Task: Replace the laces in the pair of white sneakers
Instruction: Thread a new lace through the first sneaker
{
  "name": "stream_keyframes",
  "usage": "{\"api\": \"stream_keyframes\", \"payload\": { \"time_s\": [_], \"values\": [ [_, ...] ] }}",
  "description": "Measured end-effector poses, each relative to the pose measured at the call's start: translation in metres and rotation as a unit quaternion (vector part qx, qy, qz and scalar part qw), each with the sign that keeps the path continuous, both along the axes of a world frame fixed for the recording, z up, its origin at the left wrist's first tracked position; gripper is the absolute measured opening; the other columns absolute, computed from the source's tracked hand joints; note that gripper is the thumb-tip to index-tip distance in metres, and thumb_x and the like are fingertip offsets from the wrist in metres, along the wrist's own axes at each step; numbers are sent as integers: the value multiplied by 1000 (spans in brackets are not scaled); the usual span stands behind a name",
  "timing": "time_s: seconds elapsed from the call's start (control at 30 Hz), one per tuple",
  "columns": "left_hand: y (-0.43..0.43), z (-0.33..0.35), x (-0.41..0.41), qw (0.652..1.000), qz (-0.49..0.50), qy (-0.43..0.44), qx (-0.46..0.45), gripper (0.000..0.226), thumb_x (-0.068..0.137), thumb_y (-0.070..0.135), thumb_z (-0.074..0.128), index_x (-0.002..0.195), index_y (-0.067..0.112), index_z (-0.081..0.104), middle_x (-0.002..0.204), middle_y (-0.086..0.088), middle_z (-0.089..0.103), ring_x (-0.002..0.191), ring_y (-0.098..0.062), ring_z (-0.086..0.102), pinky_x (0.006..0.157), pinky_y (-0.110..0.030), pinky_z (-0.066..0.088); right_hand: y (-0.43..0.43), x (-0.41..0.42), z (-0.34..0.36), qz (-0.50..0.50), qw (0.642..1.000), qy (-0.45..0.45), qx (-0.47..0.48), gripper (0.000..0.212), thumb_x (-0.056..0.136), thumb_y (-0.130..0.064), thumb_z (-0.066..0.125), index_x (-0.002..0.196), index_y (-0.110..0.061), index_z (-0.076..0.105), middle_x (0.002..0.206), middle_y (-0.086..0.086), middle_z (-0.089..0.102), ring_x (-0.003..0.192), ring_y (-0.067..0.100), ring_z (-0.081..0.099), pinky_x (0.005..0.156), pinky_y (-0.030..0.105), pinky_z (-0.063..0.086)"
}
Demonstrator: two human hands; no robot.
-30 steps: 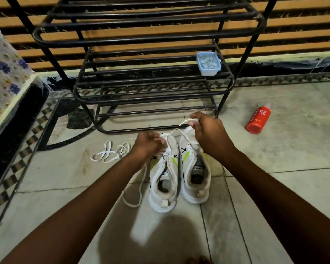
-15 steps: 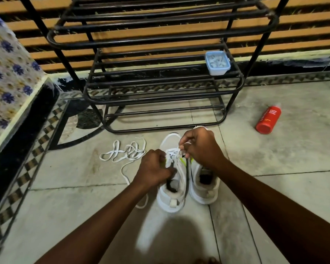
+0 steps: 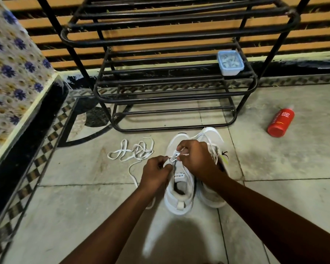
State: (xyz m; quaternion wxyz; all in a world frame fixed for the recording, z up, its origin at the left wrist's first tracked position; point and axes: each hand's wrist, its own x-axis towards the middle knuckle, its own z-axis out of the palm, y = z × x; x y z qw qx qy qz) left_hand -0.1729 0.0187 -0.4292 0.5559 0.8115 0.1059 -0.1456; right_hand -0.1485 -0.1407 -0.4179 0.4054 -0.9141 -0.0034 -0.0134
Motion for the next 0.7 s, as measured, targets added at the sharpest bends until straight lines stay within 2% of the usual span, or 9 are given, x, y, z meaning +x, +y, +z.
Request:
{"api": "stream_keyframes", "payload": {
  "time_s": [0.07, 0.13, 0.2, 0.3, 0.4, 0.47, 0.57, 0.7],
  "values": [
    [1, -1, 0, 1000, 0, 5, -11, 25, 71, 30, 61, 89, 21, 77, 79, -7, 75, 77, -36, 70, 83, -58, 58, 1, 3, -2, 20, 1000, 9, -14, 14, 74, -8, 78, 87, -12, 77, 82, -1, 75, 82, 14, 69, 81, 19, 49],
    [1, -1, 0, 1000, -4, 5, -15, 22, 73, 28, 61, 88, 24, 77, 79, -8, 76, 76, -34, 71, 80, -56, 58, 2, 6, -1, 43, 998, 16, -43, 10, 74, -4, 73, 78, -11, 78, 82, 1, 76, 86, 18, 70, 85, 25, 50],
    [0, 0, -2, 1000, -5, 7, -22, 20, 74, 27, 61, 86, 28, 76, 77, -10, 75, 69, -31, 69, 74, -53, 58, 3, 6, -1, 48, 996, 25, -68, 16, 72, 0, 66, 72, -13, 75, 79, 3, 73, 87, 22, 68, 84, 29, 51],
    [1, -1, -2, 999, -5, 12, -34, 19, 77, 23, 63, 91, 22, 77, 81, -10, 76, 75, -36, 70, 77, -51, 58, 5, 1, -4, 39, 994, 20, -101, 11, 77, -1, 63, 83, -8, 69, 93, 9, 63, 96, 27, 60, 86, 36, 46],
    [3, -2, -1, 998, -9, 28, -63, 16, 86, 9, 65, 94, 16, 76, 78, -5, 74, 72, -22, 66, 74, -41, 53, 7, 0, -6, 34, 992, 35, -116, 11, 82, -5, 61, 92, -7, 65, 101, 10, 58, 100, 29, 57, 87, 39, 47],
    [5, -1, 0, 994, -6, 52, -100, 16, 88, 2, 64, 98, 10, 74, 79, -7, 72, 74, -23, 65, 73, -37, 50, 8, 0, -4, 41, 989, 52, -136, 13, 84, -11, 60, 96, -8, 63, 104, 9, 56, 102, 29, 57, 85, 39, 48],
    [7, -1, 1, 988, -4, 76, -132, 18, 89, -1, 64, 105, 4, 70, 83, -14, 70, 77, -28, 63, 73, -41, 48, 8, 0, 0, 74, 983, 48, -162, 15, 87, -17, 57, 97, -7, 61, 105, 9, 54, 102, 30, 55, 83, 40, 48],
    [7, -2, 2, 988, 0, 78, -135, 18, 91, -3, 62, 106, 3, 70, 83, -12, 69, 78, -27, 63, 74, -41, 49, 7, -2, 3, 112, 974, 28, -195, 17, 88, -19, 55, 98, -6, 59, 106, 10, 55, 101, 30, 56, 80, 39, 49]
  ]
}}
